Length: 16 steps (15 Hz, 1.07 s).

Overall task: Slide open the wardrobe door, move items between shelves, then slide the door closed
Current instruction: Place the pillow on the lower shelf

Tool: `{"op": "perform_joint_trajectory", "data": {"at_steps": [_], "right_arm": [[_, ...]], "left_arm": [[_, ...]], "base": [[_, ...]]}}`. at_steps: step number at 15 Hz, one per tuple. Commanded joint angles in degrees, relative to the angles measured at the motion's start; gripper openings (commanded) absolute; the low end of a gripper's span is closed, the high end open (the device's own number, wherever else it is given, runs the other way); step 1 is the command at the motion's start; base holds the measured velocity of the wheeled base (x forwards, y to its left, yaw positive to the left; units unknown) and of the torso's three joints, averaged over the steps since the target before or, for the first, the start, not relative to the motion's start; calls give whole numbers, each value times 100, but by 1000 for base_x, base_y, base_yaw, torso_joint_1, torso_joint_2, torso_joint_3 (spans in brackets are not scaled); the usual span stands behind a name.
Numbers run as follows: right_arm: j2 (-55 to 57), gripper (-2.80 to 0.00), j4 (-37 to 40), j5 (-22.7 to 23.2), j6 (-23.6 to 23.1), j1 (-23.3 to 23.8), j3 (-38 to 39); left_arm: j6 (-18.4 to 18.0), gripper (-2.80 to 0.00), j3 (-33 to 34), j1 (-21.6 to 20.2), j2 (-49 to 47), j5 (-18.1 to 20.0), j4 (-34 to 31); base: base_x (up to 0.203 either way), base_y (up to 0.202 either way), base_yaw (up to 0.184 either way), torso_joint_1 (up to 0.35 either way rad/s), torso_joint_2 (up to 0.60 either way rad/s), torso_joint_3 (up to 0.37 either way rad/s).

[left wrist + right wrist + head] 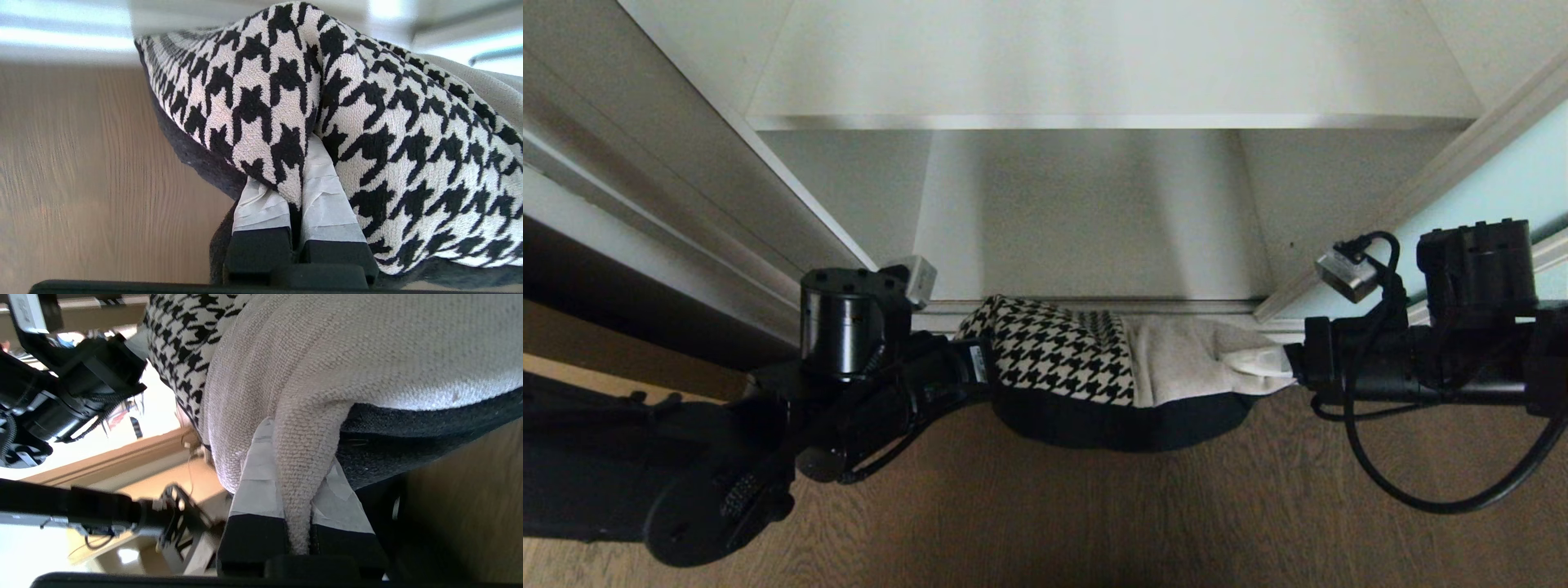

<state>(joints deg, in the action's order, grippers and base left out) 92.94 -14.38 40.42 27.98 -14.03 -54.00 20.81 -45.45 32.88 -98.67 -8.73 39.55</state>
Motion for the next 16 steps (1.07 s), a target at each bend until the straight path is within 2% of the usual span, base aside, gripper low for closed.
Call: {"op": "perform_joint_trajectory", "data": {"at_steps": [1, 4, 9, 13, 16], "right_arm": [[8, -280, -14, 33, 4, -43, -361], [187, -280, -52, 44, 5, -38, -906], [1391, -280, -141, 52, -17, 180, -1990], [2430, -280, -1032, 52, -6, 346, -2832], [2496, -280, -1589, 266, -5, 474, -2941]], "left_arm": [[-26, -280, -266, -84, 115, 3, 34], [-23, -280, -776, -284, -178, -9, 66], [-37, -280, -1830, -726, -1333, 34, 451], [-345, -280, -2635, -1075, -2373, 33, 1372], [-665, -280, -2727, -1207, -2570, 37, 2143]], "base": [[0, 0, 0, 0, 0, 0], [0, 0, 0, 0, 0, 0], [0, 0, 0, 0, 0, 0], [0, 0, 0, 0, 0, 0], [0, 0, 0, 0, 0, 0]]}}
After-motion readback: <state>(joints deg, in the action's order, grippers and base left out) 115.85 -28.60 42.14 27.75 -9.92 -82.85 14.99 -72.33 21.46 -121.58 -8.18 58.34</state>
